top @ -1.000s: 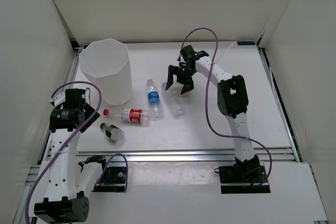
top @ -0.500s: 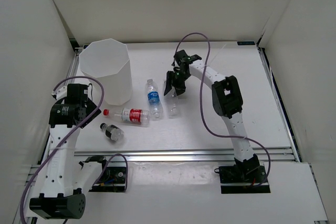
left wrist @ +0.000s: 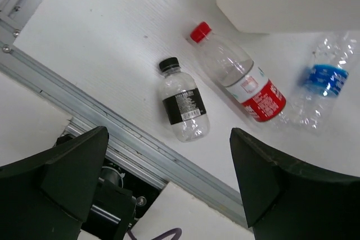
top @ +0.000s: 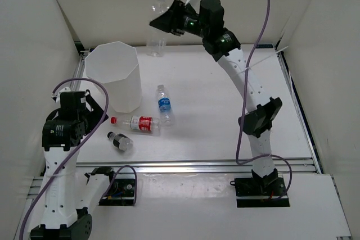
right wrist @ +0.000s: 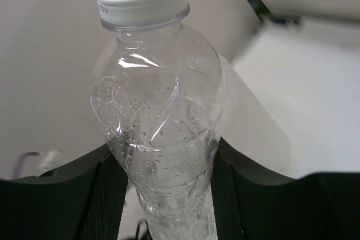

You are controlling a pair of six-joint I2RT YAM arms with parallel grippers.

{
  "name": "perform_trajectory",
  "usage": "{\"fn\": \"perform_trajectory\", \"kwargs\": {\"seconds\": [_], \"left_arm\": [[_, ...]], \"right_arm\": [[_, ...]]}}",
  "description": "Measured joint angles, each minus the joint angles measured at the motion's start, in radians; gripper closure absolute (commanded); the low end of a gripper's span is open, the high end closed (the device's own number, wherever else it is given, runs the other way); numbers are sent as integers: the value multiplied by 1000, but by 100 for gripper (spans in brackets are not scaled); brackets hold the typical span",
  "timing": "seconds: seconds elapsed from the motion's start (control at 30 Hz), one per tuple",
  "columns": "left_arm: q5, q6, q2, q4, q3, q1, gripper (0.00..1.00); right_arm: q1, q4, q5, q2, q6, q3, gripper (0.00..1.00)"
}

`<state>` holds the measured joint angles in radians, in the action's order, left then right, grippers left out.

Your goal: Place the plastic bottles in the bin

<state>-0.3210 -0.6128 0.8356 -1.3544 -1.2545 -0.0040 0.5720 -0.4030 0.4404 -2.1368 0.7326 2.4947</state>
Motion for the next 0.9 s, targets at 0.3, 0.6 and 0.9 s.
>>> {"fn": "perform_trajectory", "kwargs": {"seconds": [0.3,0.6,0.9], "left_arm": [[133,105,31,-4,-42,-53,0],[138,134,108,0,-71,-125,0],[76,96,108,0,-156,-125,0]], "right_arm": [[250,423,-187,-95,-2,70,63],[287,409,-280,-253,-166,42,0],[222,201,-471,119,-233,-285,0]]}}
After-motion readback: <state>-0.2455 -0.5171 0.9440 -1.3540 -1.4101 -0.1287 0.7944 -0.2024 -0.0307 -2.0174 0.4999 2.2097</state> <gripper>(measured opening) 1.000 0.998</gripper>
